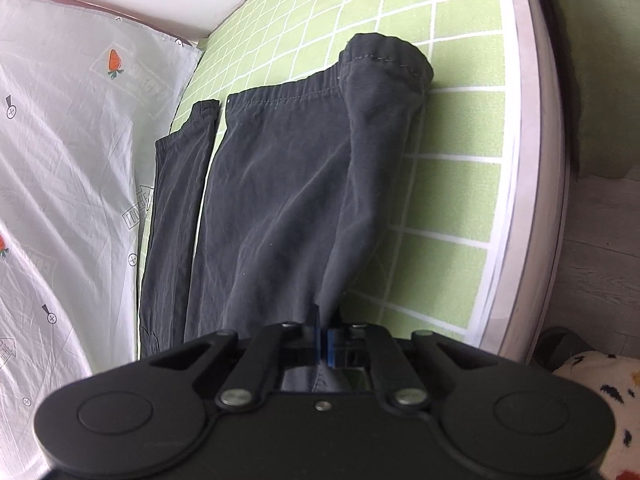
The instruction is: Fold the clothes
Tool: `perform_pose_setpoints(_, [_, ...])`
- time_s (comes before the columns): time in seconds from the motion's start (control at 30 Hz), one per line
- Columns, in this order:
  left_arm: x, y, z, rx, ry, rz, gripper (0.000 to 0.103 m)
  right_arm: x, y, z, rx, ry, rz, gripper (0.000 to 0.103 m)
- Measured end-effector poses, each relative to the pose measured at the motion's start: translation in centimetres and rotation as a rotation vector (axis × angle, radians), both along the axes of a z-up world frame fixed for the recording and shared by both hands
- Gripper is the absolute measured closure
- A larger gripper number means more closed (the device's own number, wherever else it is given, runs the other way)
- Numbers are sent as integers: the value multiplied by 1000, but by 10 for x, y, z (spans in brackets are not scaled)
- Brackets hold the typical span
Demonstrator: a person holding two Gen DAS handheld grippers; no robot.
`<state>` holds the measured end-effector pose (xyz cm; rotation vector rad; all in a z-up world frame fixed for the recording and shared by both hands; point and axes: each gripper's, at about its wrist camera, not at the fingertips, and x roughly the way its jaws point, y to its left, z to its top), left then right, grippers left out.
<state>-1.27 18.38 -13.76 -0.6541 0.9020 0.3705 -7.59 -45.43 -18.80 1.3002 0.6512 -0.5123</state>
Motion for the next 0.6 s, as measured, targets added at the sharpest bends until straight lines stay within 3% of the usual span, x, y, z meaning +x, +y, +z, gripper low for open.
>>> perform_pose_setpoints(0.1, [-4,20,-4,-2,14,77,56,3,3,4,-25,18,-1,100])
perform_pose_setpoints(0.37, [11,28,-14,-3,75,64,47,5,7,7,-25,43,-38,100])
perform_pose_setpoints(0.43, [11,29,-15,-17,64,90,43,5,8,8,-27,47,-42,100])
perform_pose_setpoints(0.53, [12,30,-17,-37,47,128,27,4,9,8,-23,43,-49,99])
perform_pose_setpoints(0.6, [12,31,-17,-50,36,154,25,4,9,7,-18,38,-55,99])
